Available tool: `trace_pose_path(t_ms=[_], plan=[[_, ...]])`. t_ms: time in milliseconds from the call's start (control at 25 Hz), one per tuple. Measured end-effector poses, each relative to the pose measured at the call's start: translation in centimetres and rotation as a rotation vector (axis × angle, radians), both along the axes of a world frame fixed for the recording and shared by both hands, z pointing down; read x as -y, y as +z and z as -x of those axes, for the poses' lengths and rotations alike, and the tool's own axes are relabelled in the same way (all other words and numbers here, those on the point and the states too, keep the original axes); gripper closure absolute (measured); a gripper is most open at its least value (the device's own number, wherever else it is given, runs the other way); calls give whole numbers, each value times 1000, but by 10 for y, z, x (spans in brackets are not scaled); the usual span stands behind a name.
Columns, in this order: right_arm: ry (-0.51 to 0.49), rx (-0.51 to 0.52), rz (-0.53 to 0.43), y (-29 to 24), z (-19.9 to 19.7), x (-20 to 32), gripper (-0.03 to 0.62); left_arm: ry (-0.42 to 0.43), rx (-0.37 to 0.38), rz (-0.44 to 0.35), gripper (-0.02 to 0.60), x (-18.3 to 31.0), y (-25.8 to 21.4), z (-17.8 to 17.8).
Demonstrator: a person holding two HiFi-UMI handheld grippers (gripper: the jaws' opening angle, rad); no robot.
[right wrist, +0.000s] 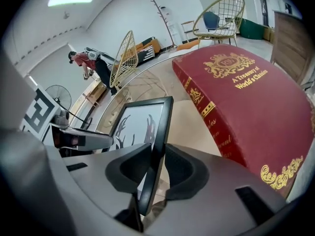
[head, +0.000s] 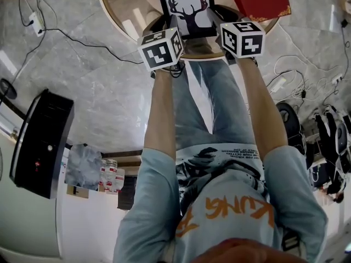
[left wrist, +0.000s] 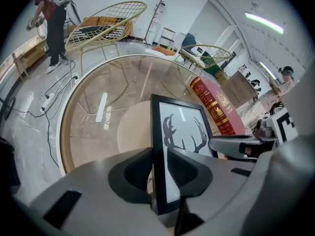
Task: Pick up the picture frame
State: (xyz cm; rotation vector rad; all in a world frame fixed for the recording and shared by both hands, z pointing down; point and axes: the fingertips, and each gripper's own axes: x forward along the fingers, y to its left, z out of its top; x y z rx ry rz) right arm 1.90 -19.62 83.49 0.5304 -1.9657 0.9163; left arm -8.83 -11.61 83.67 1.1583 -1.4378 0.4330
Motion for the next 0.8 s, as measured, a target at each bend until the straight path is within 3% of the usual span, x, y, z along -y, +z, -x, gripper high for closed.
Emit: trace_pose_path(t_ms=[320,520,800], plan=[[8,2,-27,-6,2,1,523,-46,15,-45,499,-4,-9,3],[31,39,-49,-23,6,0,523,-55,43,-124,503,-2,-23,10],[48,100,-90,-66,16,4,523,-76,77,-197,502,1,-73,21]])
